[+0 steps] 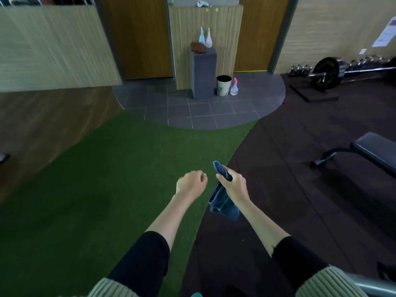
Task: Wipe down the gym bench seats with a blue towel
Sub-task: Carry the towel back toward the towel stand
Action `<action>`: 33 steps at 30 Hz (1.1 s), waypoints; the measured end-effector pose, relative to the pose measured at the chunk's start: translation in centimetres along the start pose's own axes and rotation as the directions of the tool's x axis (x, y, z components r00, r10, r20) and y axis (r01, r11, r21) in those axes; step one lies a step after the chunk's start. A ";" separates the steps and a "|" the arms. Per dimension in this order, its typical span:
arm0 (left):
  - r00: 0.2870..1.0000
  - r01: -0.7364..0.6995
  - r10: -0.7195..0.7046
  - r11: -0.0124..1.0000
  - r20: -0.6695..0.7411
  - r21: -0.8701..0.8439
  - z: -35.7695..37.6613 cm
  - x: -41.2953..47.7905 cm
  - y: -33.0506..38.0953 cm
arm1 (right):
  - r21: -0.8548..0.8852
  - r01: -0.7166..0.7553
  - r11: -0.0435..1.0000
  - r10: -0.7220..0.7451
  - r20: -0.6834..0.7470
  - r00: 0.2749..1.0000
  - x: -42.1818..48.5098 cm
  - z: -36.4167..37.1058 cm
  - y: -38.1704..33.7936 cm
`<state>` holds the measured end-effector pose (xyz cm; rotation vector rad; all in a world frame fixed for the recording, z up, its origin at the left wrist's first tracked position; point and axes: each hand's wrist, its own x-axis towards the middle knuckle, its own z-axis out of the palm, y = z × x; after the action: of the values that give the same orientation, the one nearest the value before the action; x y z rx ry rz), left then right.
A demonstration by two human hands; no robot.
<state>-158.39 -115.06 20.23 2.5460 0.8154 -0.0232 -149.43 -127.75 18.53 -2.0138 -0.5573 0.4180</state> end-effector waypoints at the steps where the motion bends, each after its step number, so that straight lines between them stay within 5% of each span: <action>1: 1.000 -0.005 0.005 1.000 -0.003 0.015 -0.3 1.9 0.0 | -0.001 -0.005 1.000 0.005 0.000 1.000 1.9 0.2 -0.2; 33: 0.999 0.021 -0.020 0.999 -0.035 0.045 -9.2 67.4 5.8 | -0.010 0.040 0.999 -0.039 0.037 0.999 69.6 -2.8 -4.2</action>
<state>-100.76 -78.43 20.61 2.5872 0.8634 -0.0050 -90.67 -90.02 19.22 -2.0053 -0.6225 0.4301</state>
